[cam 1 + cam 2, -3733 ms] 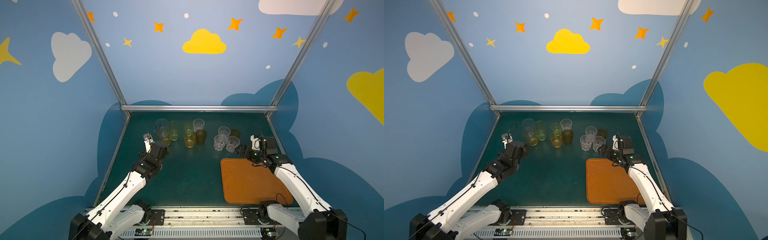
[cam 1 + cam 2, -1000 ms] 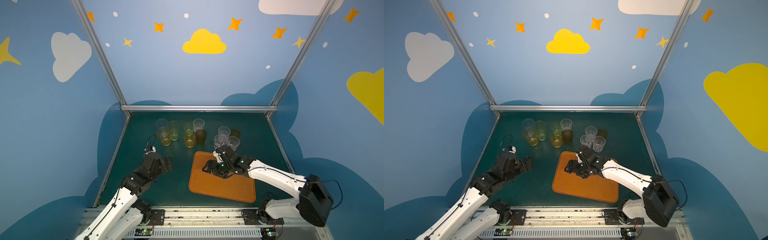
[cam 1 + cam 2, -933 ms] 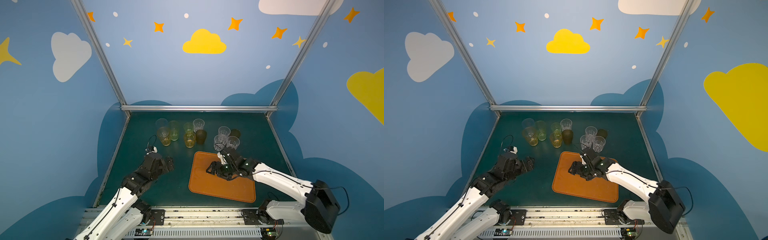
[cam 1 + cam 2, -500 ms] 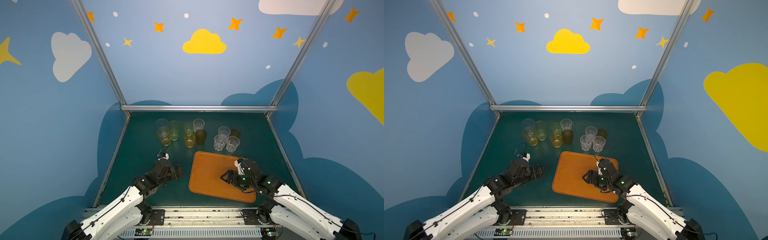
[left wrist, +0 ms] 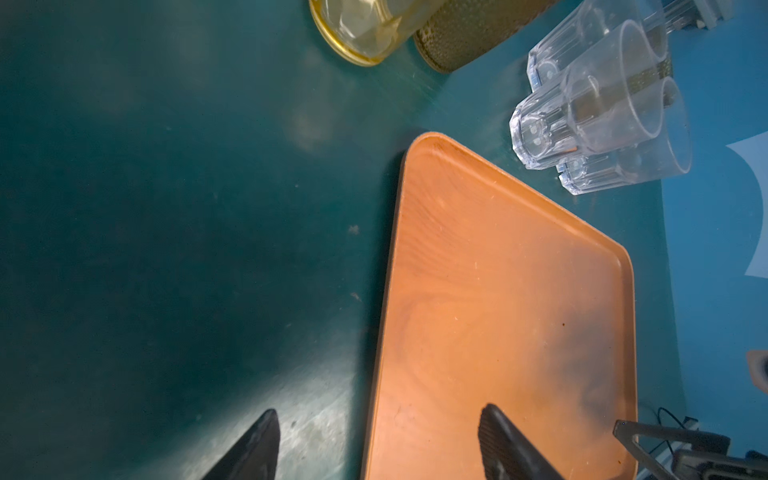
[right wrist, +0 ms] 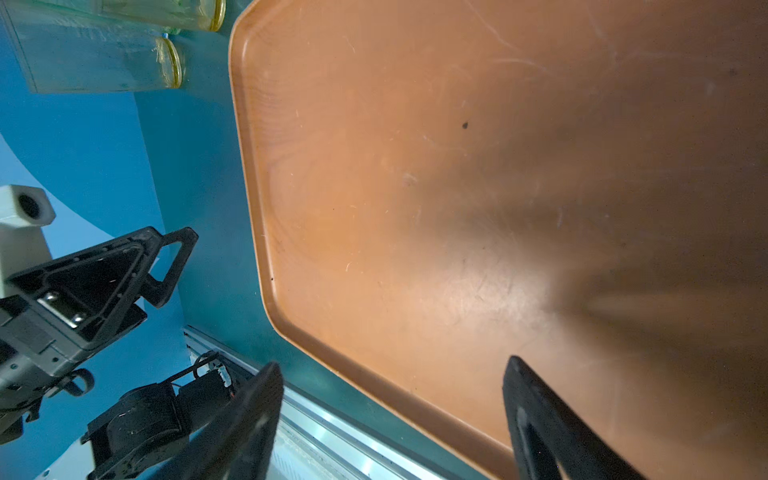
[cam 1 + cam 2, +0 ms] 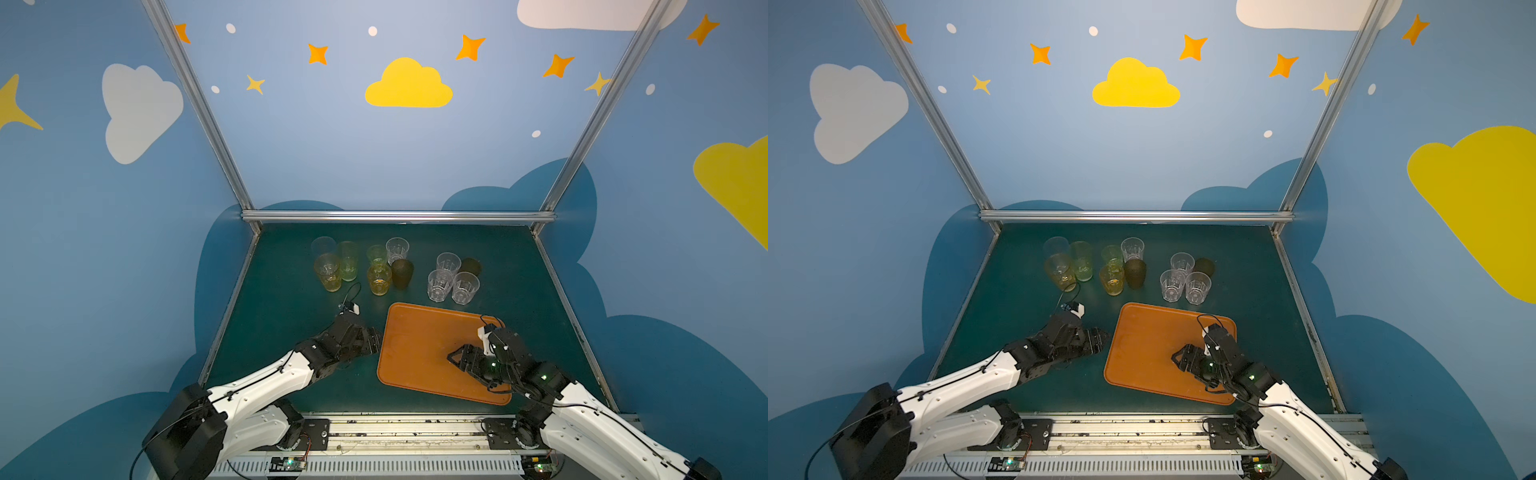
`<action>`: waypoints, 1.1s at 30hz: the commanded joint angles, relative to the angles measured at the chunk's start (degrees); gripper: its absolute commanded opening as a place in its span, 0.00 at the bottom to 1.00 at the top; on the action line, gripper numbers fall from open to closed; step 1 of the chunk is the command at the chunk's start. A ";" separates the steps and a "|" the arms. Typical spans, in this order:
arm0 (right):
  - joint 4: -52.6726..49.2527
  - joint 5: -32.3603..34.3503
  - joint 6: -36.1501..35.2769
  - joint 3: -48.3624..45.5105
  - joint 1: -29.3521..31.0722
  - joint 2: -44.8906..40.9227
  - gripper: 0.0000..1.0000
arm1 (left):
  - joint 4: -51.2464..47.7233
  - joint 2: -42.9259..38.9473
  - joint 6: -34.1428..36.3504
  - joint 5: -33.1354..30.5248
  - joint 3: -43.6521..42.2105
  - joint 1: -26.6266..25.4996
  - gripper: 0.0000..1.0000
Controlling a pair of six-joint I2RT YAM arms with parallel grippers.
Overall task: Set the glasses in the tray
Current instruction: 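Lower the left gripper onto the tray edge nearest it and grip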
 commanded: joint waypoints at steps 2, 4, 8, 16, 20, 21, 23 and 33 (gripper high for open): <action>2.14 0.53 1.23 -1.28 -0.18 -1.73 0.82 | 4.93 4.15 -2.04 1.28 0.84 -1.17 0.68; 2.06 0.97 1.08 -1.66 -0.36 -2.46 0.82 | 5.44 5.89 -2.09 0.40 1.23 -2.37 0.64; 2.00 1.03 0.90 -1.93 -0.65 -3.02 0.82 | 4.73 9.65 -1.44 -0.74 2.79 -3.94 0.61; 1.57 0.65 0.67 -1.77 -1.08 -3.28 0.82 | 5.81 15.31 -3.63 -0.57 3.34 -5.11 0.42; 0.41 1.11 -0.08 -1.27 -1.35 -3.47 0.81 | 5.42 16.84 -3.45 -0.66 4.07 -5.24 0.32; 0.07 1.11 -0.26 -1.00 -1.43 -3.39 0.82 | 5.20 17.24 -3.45 -0.73 4.31 -5.23 0.32; -0.45 1.18 -0.53 -0.62 -1.61 -3.24 0.82 | 5.11 17.71 -3.20 -0.68 4.51 -5.16 0.31; -0.59 1.47 -0.97 0.11 -2.58 -1.80 0.82 | 3.64 19.72 -3.71 -1.35 4.80 -5.11 0.24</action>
